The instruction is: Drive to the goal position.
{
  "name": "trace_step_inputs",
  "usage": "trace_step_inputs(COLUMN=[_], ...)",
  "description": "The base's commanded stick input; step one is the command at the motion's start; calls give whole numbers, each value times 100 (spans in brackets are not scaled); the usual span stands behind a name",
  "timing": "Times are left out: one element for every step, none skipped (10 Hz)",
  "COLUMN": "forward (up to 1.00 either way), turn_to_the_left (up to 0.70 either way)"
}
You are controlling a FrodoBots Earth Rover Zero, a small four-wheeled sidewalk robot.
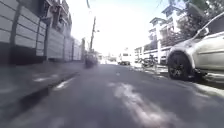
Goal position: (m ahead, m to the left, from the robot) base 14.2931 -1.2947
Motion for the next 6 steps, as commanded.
trace_step_inputs(forward=[100,100,100,100,100,100], turn_to_the_left=[-1,-1,-1,-1,-1,-1])
